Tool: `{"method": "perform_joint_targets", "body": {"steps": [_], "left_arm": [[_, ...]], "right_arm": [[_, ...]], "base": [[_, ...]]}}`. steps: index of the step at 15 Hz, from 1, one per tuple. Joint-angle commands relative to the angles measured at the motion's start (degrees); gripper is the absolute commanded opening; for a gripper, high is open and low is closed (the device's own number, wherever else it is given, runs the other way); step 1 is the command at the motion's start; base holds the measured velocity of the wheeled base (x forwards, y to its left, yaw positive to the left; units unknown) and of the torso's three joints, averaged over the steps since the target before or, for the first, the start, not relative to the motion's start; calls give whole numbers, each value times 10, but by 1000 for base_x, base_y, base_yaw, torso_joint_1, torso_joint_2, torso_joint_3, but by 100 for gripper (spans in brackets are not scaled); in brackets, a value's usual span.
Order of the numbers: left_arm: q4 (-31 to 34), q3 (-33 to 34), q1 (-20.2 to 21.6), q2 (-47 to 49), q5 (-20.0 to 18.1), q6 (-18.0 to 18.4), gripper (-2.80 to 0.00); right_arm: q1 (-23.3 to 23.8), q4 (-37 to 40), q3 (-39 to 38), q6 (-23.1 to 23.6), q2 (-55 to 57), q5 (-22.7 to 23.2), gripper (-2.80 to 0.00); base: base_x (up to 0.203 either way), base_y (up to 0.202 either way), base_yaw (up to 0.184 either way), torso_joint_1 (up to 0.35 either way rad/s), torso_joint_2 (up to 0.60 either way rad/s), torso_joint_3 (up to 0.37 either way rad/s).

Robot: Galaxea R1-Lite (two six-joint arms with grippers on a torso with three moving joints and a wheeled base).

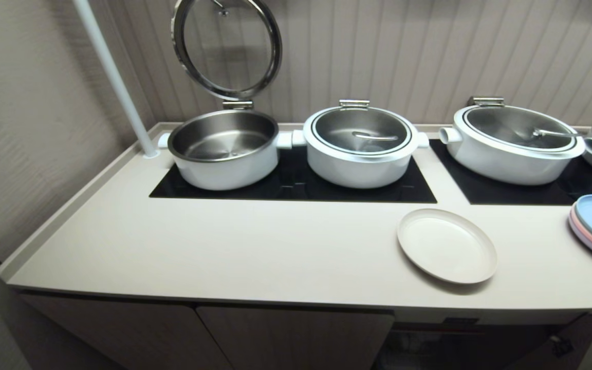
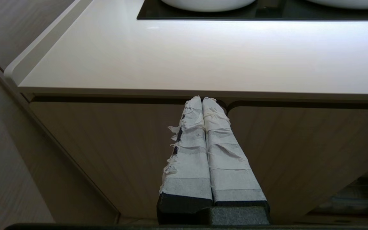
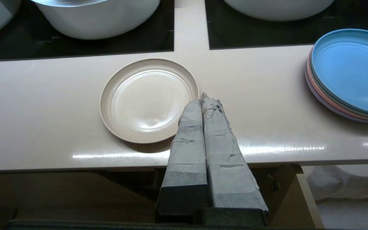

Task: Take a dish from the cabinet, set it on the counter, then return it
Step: Pick up the plate from the table

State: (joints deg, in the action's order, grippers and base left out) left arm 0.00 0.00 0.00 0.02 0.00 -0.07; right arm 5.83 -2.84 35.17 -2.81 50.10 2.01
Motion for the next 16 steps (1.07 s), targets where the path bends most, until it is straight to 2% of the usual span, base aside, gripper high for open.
{"method": "perform_joint_targets", "body": {"steps": [1,8,10,13,16], "left_arm": [[0,0,0,0,0,0,-280],[0,0,0,0,0,0,-280],[0,0,0,0,0,0,-280],[0,0,0,0,0,0,-280],[0,0,0,0,0,0,-280]], "right_arm": [[14,13,46,-1,81,3,-280],[30,226,224,1,252,6,-280],[31,251,244,2,296,8,-280],[43,263,249,25,351,68,-280],[45,264,265,56,398,80,-280]], "base": [[0,0,0,0,0,0],[0,0,0,0,0,0],[0,0,0,0,0,0],[0,0,0,0,0,0],[0,0,0,0,0,0]]}}
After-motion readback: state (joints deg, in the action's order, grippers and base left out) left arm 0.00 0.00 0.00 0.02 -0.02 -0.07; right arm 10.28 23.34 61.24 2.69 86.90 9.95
